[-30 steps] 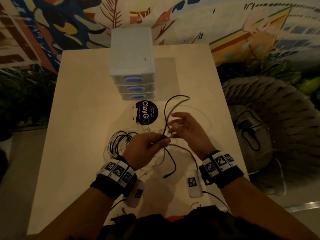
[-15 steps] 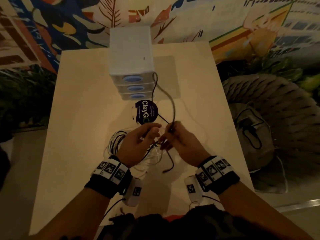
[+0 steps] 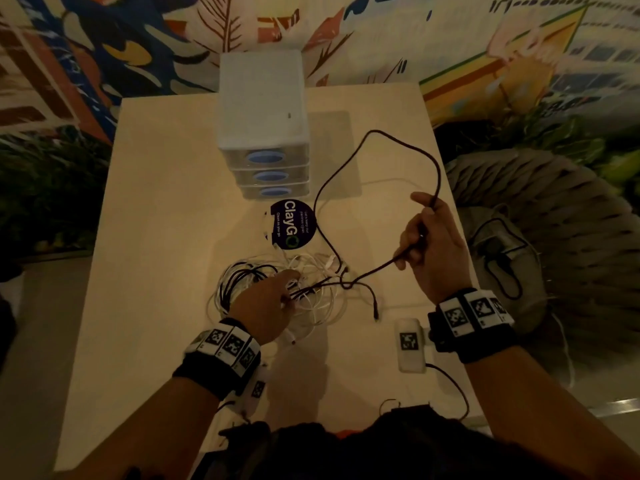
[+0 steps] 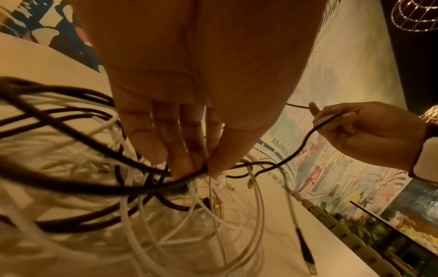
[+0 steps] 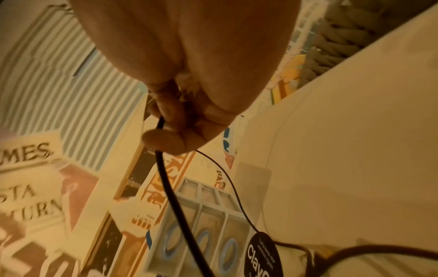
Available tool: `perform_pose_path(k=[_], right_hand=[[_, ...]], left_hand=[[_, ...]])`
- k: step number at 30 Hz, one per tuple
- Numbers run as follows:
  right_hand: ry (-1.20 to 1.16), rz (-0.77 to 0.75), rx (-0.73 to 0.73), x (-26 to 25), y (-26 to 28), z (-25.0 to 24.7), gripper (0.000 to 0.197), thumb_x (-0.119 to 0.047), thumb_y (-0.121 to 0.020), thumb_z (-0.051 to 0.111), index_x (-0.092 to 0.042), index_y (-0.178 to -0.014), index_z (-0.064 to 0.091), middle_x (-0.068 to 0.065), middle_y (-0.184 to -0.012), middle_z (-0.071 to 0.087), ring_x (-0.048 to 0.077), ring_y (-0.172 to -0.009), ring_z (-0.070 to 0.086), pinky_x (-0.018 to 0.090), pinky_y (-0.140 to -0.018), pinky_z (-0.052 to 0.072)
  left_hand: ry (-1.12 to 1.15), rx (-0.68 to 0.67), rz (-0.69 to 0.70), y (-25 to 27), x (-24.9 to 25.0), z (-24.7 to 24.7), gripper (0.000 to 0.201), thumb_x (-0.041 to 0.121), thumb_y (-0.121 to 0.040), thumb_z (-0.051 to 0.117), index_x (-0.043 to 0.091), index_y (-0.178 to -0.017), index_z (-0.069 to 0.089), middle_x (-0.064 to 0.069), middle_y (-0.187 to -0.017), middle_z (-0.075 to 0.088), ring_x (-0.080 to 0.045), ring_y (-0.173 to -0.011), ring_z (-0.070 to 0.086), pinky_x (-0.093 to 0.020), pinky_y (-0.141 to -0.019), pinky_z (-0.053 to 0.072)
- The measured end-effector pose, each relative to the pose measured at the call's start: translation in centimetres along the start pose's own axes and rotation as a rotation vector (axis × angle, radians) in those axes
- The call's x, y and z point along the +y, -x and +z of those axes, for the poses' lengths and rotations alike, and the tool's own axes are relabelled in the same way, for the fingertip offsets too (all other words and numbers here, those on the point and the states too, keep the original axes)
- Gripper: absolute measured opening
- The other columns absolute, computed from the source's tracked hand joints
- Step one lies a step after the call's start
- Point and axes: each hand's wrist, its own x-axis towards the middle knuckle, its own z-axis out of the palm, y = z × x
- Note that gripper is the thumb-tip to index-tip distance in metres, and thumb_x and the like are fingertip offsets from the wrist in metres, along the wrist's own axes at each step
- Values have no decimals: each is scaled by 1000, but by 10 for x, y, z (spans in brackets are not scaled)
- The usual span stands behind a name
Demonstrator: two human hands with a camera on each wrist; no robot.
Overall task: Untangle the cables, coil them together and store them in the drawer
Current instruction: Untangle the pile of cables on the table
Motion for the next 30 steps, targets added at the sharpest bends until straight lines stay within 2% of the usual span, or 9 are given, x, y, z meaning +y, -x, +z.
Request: perform_pose_path(k=[5, 8, 10, 13, 19, 21, 24, 27, 30], right_hand=[[397, -114, 132, 18, -14, -23, 31, -19, -110, 31, -19, -131, 54, -1, -66, 40, 27, -59, 37, 32, -51, 40], [714, -123, 156, 36, -23, -39, 34, -24, -110, 34, -28, -137, 54, -7, -83, 56, 10, -68, 47, 32, -69, 42], [872, -57, 150, 47, -29, -45, 37, -27, -109, 36, -29, -142, 52, 6, -112, 68, 20, -89, 59, 33, -82, 45], [1000, 99, 80, 62, -35, -44, 46, -28, -107, 43, -21, -153, 41, 17, -134, 61, 35, -119, 58, 39, -100, 44], [1014, 283, -11, 88, -27, -45, 89, -26, -95, 68, -19, -162, 10, 17, -151, 41, 33, -131, 50, 42, -109, 39], [1046, 145, -43, 87, -17, -43, 84, -24, -90, 73, -23, -159, 24, 15, -150, 37, 30, -123, 54, 41, -106, 45], [1100, -102, -261, 91, -2, -41, 52, -16, -83, 74, -24, -133, 62, 9, -135, 50, 26, -121, 54, 44, -108, 45], [1266, 13, -528, 95, 9, -44, 36, -19, -81, 73, -28, -116, 72, 7, -135, 55, 25, -129, 49, 39, -112, 38], [1331, 5, -520, 96, 5, -51, 15, -22, -85, 76, -28, -99, 78, 4, -117, 66, 24, -117, 56, 33, -105, 40]], left_hand=[[6, -11, -9, 2, -4, -4, 71, 35, -91, 64, 33, -153, 29, 14, -88, 66, -7, -72, 57, -27, -67, 49], [60, 6, 16, 6, -1, -10, 50, 39, -92, 64, 32, -135, 41, 10, -72, 59, -7, -61, 53, -29, -58, 40], [105, 7, 45, 9, 1, -13, 28, 41, -94, 61, 32, -117, 47, 7, -67, 53, -8, -57, 49, -30, -56, 36], [139, 26, 99, 13, 5, -19, 18, 49, -98, 52, 33, -106, 52, 11, -72, 52, -5, -61, 49, -28, -57, 34], [146, 95, 128, 17, 12, -31, 43, 60, -99, 25, 32, -99, 58, 8, -72, 61, -7, -65, 56, -34, -61, 44], [156, 129, 133, 18, 11, -32, 41, 61, -102, 25, 35, -97, 56, 9, -69, 59, -6, -63, 55, -31, -59, 42], [182, 174, 146, 19, 12, -37, 44, 61, -101, 25, 33, -97, 58, 11, -67, 58, -4, -65, 56, -27, -57, 40], [224, 244, 137, 20, 13, -44, 39, 53, -105, 29, 33, -98, 62, 12, -69, 60, 2, -69, 57, -20, -58, 36], [284, 293, 92, 23, 13, -53, 35, 45, -107, 32, 33, -98, 63, 13, -65, 60, 2, -61, 56, -22, -55, 33]])
